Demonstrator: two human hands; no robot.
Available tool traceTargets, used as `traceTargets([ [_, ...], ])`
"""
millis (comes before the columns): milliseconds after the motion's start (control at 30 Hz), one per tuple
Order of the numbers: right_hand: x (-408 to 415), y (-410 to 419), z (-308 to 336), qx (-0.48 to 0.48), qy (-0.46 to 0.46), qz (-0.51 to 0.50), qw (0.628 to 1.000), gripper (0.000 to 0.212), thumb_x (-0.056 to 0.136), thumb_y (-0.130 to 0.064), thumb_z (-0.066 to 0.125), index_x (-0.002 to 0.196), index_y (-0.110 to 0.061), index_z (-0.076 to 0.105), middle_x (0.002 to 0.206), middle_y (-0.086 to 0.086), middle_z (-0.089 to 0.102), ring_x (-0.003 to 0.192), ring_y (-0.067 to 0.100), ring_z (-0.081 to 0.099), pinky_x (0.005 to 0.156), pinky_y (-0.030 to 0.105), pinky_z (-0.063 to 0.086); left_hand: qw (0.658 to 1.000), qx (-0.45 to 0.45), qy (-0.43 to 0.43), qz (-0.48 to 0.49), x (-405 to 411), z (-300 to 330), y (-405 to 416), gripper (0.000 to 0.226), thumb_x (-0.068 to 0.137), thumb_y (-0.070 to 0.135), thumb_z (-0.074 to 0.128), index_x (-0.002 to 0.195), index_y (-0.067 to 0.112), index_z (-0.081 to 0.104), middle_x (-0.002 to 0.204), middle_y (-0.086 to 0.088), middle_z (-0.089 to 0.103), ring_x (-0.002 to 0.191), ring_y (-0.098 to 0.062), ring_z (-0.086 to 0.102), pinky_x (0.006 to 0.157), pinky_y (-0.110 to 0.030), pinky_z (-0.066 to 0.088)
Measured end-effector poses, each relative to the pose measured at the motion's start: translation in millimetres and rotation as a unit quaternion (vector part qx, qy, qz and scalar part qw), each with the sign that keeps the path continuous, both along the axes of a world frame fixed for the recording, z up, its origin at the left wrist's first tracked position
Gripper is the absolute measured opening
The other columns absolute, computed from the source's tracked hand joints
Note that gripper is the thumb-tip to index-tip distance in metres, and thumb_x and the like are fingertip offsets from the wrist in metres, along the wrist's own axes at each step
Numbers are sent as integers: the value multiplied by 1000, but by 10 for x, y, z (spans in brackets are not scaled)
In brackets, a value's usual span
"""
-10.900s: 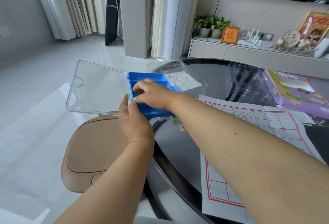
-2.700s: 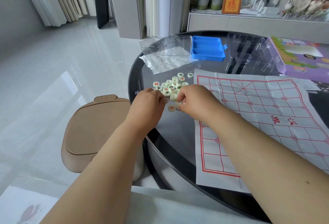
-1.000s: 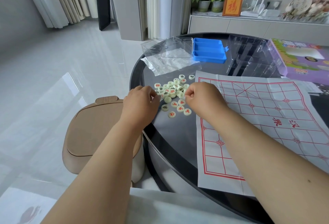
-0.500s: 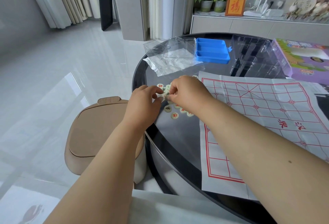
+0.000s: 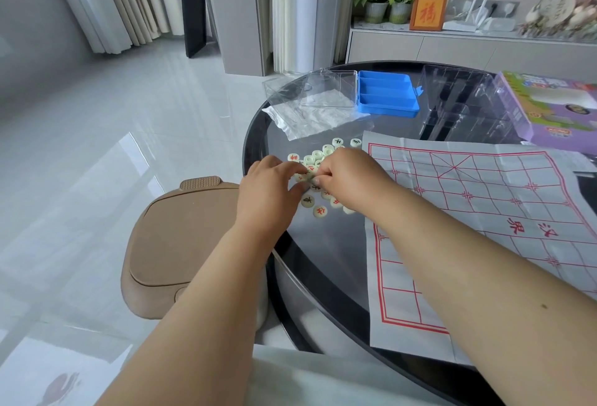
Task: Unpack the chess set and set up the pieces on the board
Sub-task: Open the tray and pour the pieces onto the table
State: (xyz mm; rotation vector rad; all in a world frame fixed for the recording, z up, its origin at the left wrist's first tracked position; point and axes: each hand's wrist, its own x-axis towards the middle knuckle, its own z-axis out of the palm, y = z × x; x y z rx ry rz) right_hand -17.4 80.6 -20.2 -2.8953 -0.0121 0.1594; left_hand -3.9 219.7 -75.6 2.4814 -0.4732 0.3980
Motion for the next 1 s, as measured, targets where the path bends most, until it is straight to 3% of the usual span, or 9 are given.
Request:
traceTargets([
  [133, -21, -25, -24, 13, -29, -14, 999, 22, 93, -30, 55, 91, -18, 73, 65, 2, 55, 61, 17, 48, 48, 22, 29, 1000, -17, 4, -1, 9, 11, -18, 29, 85, 34, 65, 112, 23, 67, 101, -1, 58, 95, -21, 55, 80, -32, 46],
  [233, -23, -123, -1, 73, -82, -50, 993, 18, 91, -28, 61, 99, -18, 73, 88, 3, 70, 81, 20, 63, 70, 27, 50, 1000, -4, 18, 2, 20, 20, -29, 35, 87, 37, 63, 120, 24, 63, 104, -2, 57, 97, -22, 55, 82, -33, 46],
  [333, -29, -322, 101, 128, -116, -113, 979, 16, 90, -26, 63, 99, -16, 71, 98, 2, 70, 93, 21, 63, 81, 29, 50, 999, 10, 33, 7, 29, 36, -55, 36, 88, 39, 61, 122, 25, 61, 104, -1, 56, 96, -22, 56, 81, -35, 48],
  [533, -43, -406, 139, 66, -16, -93, 993, 25, 88, -14, 63, 111, -22, 68, 112, 2, 66, 96, 20, 60, 81, 27, 46, 998, 23, 51, 29, 63, 69, -126, 30, 88, 42, 59, 114, 28, 62, 102, 2, 57, 92, -21, 57, 77, -35, 49],
  [667, -21, -311, 130, 28, 33, -57, 997, 34, 87, -15, 65, 119, -24, 64, 104, 0, 60, 98, 19, 58, 80, 27, 45, 997, 20, 68, 26, 71, 89, -129, 27, 88, 39, 61, 111, 25, 61, 104, 2, 55, 91, -20, 57, 78, -36, 50],
  [867, -61, -298, 30, 38, -27, -32, 998, 14, 84, -17, 67, 97, -22, 66, 93, -3, 62, 88, 16, 59, 71, 26, 45, 996, -43, 80, -4, 40, 196, 24, 24, 85, 35, 66, 103, 20, 63, 93, 6, 54, 72, -5, 47, 60, -18, 34],
  [1000, -78, -277, 29, 58, -55, -30, 996, 10, 83, -15, 69, 88, -21, 62, 91, -2, 62, 87, 16, 59, 75, 28, 48, 994, -9, 109, -11, 1, 193, 125, 21, 83, 31, 68, 100, 18, 66, 89, 4, 59, 79, -13, 54, 63, -22, 37],
])
